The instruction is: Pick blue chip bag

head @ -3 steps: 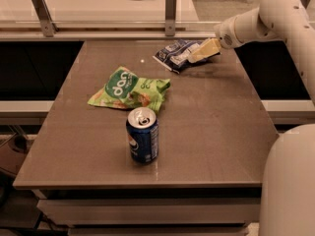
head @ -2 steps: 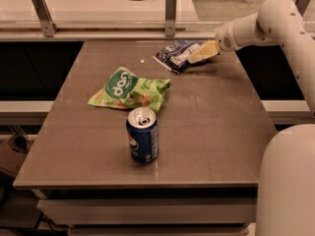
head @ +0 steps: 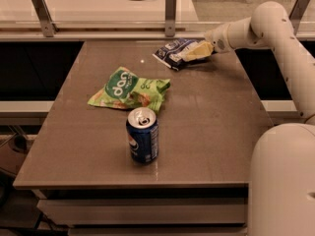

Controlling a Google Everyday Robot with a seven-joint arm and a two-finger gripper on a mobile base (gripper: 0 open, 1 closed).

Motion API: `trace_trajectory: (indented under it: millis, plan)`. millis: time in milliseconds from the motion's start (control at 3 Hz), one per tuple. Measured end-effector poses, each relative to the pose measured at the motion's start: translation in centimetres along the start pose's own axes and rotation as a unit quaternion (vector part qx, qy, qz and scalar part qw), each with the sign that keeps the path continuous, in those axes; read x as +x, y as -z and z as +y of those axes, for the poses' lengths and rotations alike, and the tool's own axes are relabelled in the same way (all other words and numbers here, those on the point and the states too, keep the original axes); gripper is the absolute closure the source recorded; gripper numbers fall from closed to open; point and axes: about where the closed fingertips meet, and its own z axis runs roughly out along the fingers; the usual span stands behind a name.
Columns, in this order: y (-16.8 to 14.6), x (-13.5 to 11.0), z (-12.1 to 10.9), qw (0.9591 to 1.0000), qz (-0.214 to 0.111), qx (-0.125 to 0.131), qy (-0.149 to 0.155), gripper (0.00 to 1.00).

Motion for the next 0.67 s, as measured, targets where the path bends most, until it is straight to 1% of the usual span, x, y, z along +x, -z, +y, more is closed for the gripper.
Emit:
trace_trajectory:
  millis: [333, 667]
  plan:
    - [-0.95, -0.2, 0.44, 0.9998, -0.012, -0.012, 0.005, 0.41]
    - [-1.32, -0.14, 0.62, 0.9998, -0.012, -0.014, 0.004, 0.64]
